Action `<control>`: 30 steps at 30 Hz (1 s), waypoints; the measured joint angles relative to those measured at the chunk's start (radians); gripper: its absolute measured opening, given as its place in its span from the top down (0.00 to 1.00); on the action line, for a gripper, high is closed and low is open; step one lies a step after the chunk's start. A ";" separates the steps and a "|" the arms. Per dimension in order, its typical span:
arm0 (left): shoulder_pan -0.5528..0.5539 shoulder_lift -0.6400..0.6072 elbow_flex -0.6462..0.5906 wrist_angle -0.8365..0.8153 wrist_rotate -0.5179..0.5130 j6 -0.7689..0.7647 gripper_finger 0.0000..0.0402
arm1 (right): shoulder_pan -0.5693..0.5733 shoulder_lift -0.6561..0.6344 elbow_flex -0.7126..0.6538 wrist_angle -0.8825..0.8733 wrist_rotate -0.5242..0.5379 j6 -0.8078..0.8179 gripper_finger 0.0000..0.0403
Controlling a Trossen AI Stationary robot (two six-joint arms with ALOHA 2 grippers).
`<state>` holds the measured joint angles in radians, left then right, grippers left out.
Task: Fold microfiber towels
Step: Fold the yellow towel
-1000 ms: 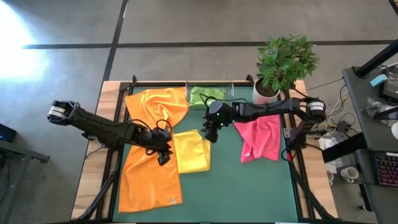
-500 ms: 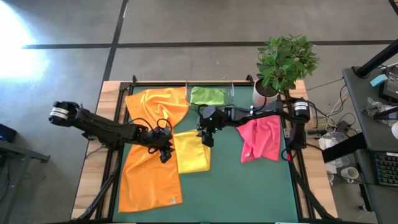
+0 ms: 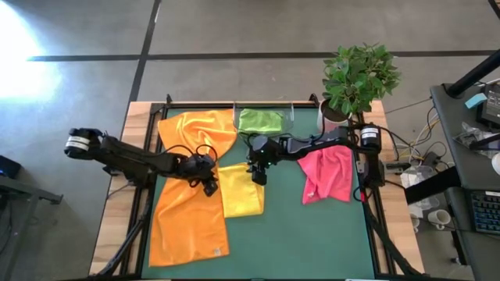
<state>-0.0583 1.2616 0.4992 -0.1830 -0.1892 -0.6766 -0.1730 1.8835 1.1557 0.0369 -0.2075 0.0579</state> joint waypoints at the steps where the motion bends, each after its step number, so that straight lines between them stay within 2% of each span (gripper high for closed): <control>1: 0.007 0.009 0.000 0.013 0.001 -0.005 0.66 | -0.002 -0.001 0.000 -0.001 0.000 -0.001 0.63; 10: 0.050 0.132 0.000 0.129 0.059 -0.103 0.66 | -0.018 -0.001 0.000 -0.001 0.001 -0.006 0.63; 16: 0.059 0.186 0.020 0.214 0.079 -0.103 0.66 | -0.022 0.000 0.000 -0.001 -0.001 -0.006 0.63; 27: 0.059 0.157 0.021 0.225 0.084 -0.103 0.66 | -0.044 0.011 -0.016 -0.014 -0.003 0.052 0.63; 30: 0.059 0.156 0.021 0.227 0.084 -0.103 0.66 | -0.046 0.030 -0.019 -0.008 -0.049 0.070 0.63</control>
<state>0.0010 1.4174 0.5205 0.0438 -0.1057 -0.7795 -0.2188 1.9133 1.1371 0.0288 -0.2563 0.1275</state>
